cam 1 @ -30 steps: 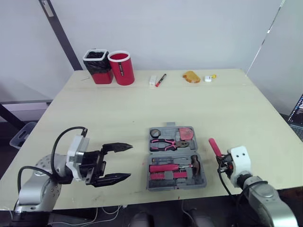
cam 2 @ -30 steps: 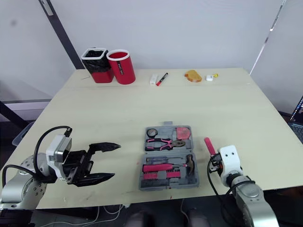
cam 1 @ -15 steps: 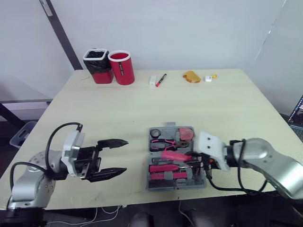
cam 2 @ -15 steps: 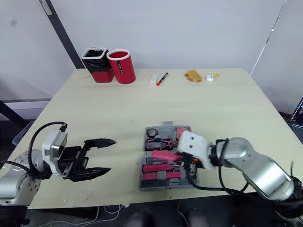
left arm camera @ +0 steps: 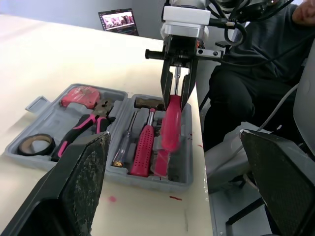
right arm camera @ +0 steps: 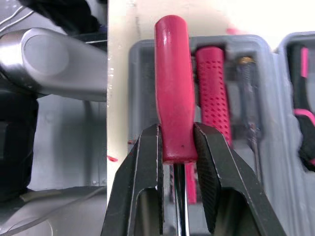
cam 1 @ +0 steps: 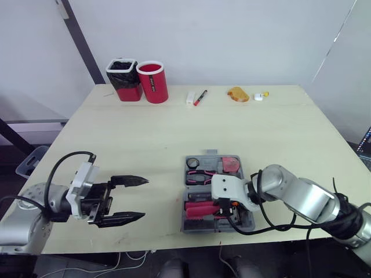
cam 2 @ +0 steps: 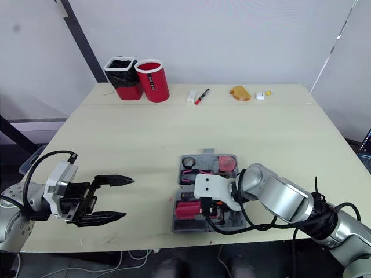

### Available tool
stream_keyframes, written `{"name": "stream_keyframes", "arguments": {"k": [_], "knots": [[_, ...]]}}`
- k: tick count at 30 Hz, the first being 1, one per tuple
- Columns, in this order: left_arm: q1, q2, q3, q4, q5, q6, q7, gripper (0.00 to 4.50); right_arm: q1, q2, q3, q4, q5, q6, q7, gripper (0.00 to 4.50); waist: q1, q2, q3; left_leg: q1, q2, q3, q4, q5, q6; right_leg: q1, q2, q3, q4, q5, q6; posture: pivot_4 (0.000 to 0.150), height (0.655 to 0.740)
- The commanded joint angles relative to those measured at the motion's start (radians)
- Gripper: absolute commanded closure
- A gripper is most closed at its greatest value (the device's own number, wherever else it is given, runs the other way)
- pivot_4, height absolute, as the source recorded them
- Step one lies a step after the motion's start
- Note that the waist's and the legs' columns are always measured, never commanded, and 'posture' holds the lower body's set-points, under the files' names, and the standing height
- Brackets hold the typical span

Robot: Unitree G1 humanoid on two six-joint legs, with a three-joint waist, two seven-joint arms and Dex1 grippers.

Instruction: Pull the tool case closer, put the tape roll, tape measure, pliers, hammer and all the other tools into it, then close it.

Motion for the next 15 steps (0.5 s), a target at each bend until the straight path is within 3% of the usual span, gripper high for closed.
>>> {"name": "stream_keyframes", "arguments": {"k": [1, 15], "knots": [[-0.001, 0.013, 0.004, -0.022, -0.013, -0.008, -0.061, 0.00, 0.011, 0.028, 0.043, -0.002, -0.027, -0.005, -0.012, 4.13, 0.000, 0.000, 0.000, 0.000, 0.000, 0.000, 0.000, 0.000, 0.000, 0.000, 0.000, 0.000, 0.000, 0.000, 0.000, 0.150, 0.7400], [-0.018, 0.026, -0.015, -0.010, -0.010, -0.017, -0.061, 0.00, 0.072, 0.084, 0.046, 0.091, -0.075, -0.030, -0.051, 4.13, 0.000, 0.000, 0.000, 0.000, 0.000, 0.000, 0.001, 0.000, 0.000, 0.000, 0.000, 0.000, 0.001, 0.000, 0.000, 0.150, 0.7400]]}}
